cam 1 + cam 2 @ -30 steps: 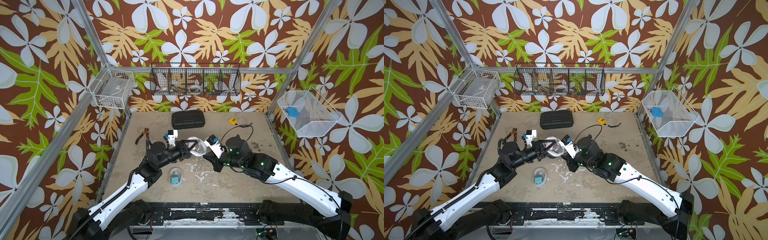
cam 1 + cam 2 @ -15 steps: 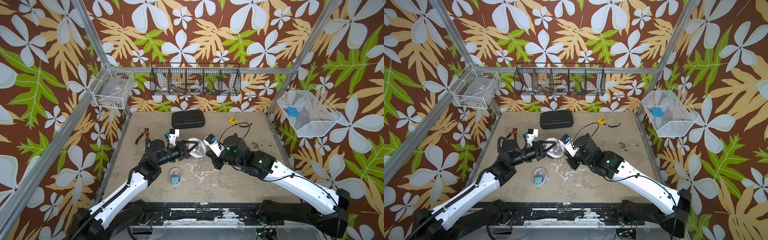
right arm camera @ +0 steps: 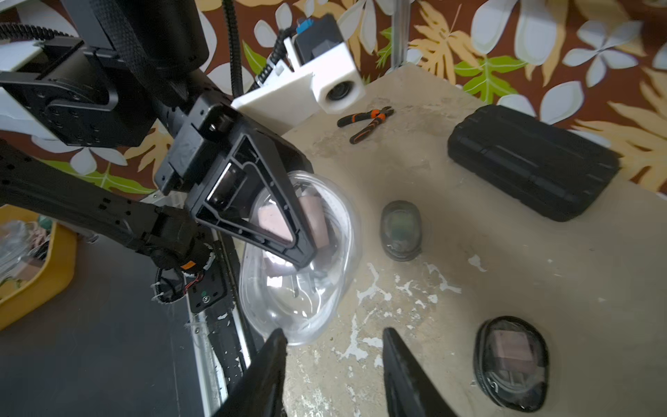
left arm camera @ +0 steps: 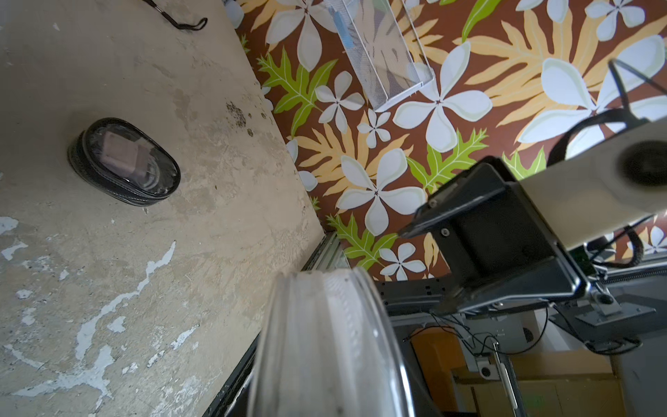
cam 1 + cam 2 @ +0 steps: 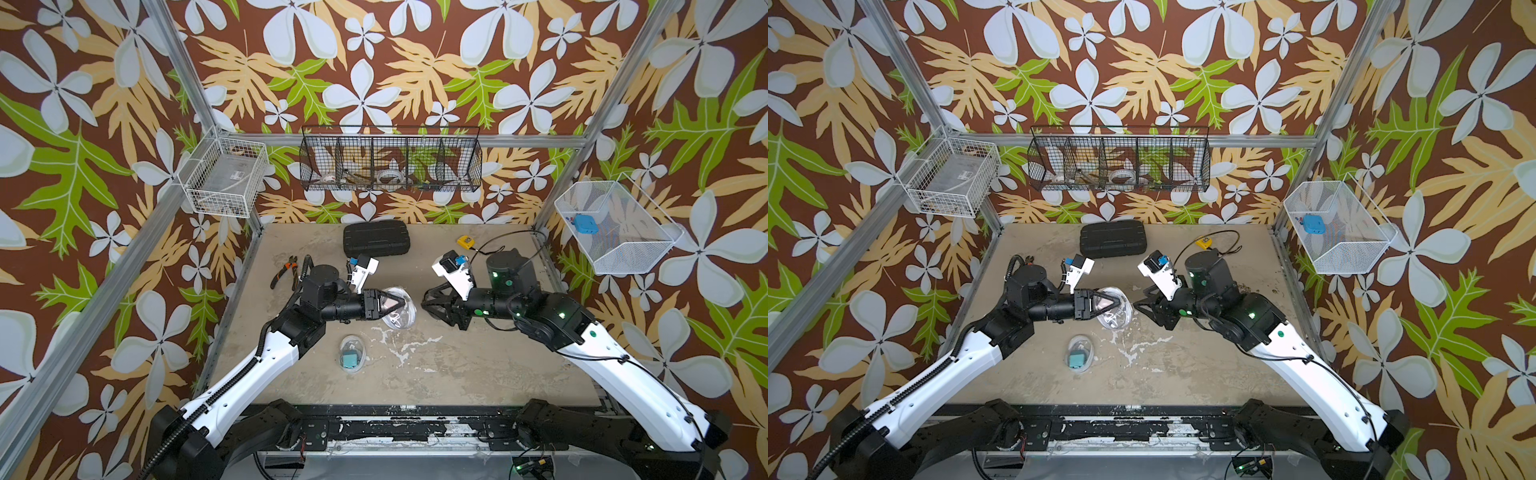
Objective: Pack away charging kits
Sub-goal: Zip the zipper on the storage bag, then adjust the storage bag.
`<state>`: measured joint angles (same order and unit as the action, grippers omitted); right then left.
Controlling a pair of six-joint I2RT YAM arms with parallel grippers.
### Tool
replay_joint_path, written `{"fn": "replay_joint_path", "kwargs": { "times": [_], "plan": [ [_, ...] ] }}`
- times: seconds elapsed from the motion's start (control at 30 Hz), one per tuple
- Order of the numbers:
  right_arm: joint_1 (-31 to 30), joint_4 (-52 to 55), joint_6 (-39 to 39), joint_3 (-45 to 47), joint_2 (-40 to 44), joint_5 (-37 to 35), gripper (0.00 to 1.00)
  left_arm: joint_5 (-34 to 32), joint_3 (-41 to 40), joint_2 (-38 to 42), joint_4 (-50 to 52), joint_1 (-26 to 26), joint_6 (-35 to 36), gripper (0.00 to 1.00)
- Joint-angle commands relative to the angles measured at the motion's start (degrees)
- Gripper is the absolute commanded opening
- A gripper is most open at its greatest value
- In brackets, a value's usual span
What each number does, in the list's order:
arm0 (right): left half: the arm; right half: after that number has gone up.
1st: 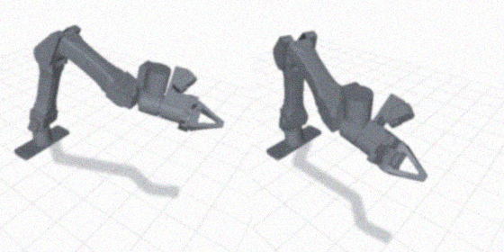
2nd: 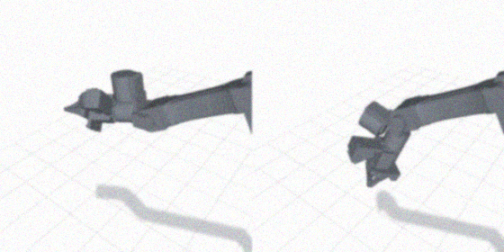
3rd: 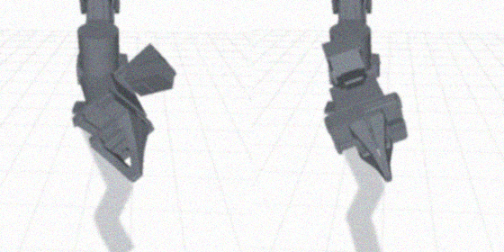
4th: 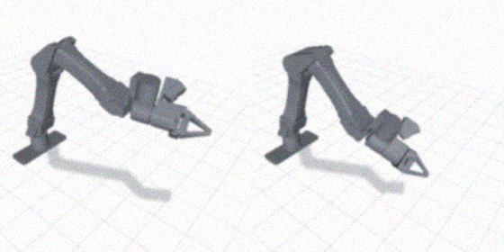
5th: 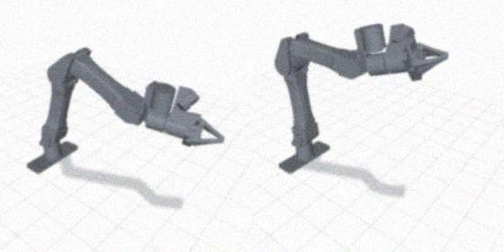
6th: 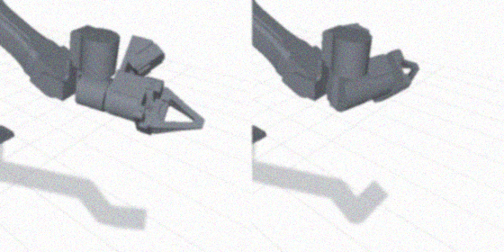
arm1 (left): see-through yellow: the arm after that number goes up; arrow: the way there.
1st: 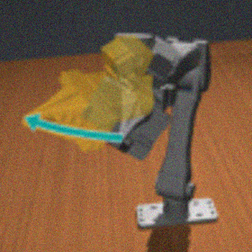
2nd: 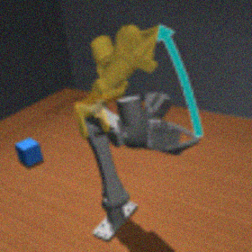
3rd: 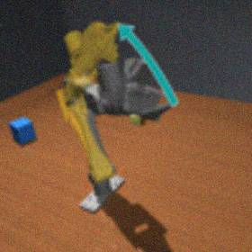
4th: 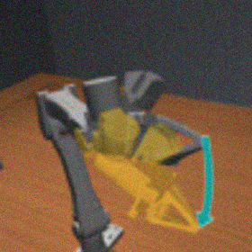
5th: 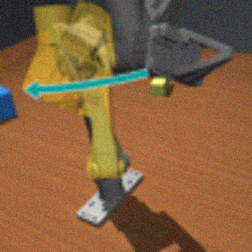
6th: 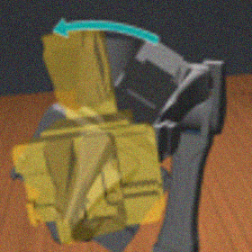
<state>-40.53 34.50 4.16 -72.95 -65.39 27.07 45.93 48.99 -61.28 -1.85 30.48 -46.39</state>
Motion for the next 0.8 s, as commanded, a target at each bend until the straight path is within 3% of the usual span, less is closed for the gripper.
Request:
{"fn": "replay_joint_path", "kwargs": {
  "times": [0.0, 0.27, 0.4, 0.5, 0.6, 0.67, 0.77],
  "plan": [
    [0.19, -1.63, 1.99, 1.36, -1.55, 5.73, 0.46, 4.41, -0.11, 1.04, -2.02, -0.11, 3.74, 0.04],
    [0.19, -7.89, 5.57, 5.48, -1.5, 13.02, 0.31, 5.9, -0.08, 0.56, -1.19, -0.07, 5.8, 0.06],
    [0.19, -10.36, 7.17, 7.32, -2.37, 17.43, 0.18, 5.63, -0.2, 0.25, -1.31, -0.08, 6.72, 0.07],
    [0.19, -11.61, 8.76, 7.66, -2.31, 19.01, 0.02, 5.16, -0.59, 0.26, -1.4, -0.07, 7.4, 0.08],
    [0.34, -13.61, 12.22, 8.12, -1.14, 18.17, 0.0, 4.83, -1.63, 0.16, -1.64, -0.07, 8.03, 0.11],
    [0.29, -16.89, 16.35, 9.12, -0.32, 18.83, 0.0, 4.85, -2.91, 0.41, -2.46, -0.11, 7.36, 0.17],
    [0.29, -21.55, 22.84, 11.18, 0.08, 18.14, 0.0, 4.53, -6.55, 2.21, -9.07, -0.07, 1.61, 0.36]
  ]
}}
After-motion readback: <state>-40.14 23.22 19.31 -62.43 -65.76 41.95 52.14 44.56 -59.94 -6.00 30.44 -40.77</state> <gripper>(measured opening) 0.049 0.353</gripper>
